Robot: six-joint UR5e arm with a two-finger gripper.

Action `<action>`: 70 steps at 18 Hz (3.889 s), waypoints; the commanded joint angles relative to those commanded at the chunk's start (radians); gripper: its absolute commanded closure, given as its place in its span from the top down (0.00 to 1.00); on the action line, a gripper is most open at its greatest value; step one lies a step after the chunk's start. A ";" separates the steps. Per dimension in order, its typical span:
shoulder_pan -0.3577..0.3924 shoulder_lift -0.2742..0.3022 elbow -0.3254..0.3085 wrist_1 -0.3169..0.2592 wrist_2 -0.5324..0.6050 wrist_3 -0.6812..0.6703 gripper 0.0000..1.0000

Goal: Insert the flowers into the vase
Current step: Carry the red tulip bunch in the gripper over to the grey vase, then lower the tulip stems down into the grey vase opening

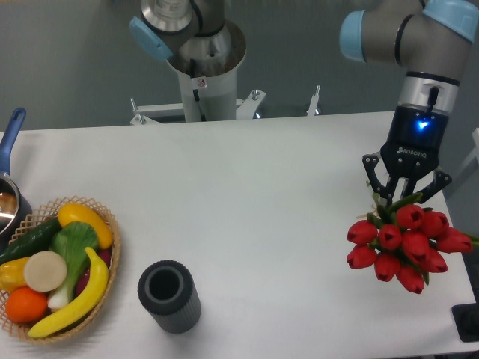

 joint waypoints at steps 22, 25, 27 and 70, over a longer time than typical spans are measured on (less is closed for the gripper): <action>-0.239 -0.008 0.012 0.072 -0.219 -0.005 0.21; -0.279 -0.011 0.011 0.072 -0.326 -0.005 0.21; -0.296 -0.012 0.006 0.072 -0.371 -0.005 0.21; -0.408 -0.219 0.086 0.071 -0.735 0.123 0.21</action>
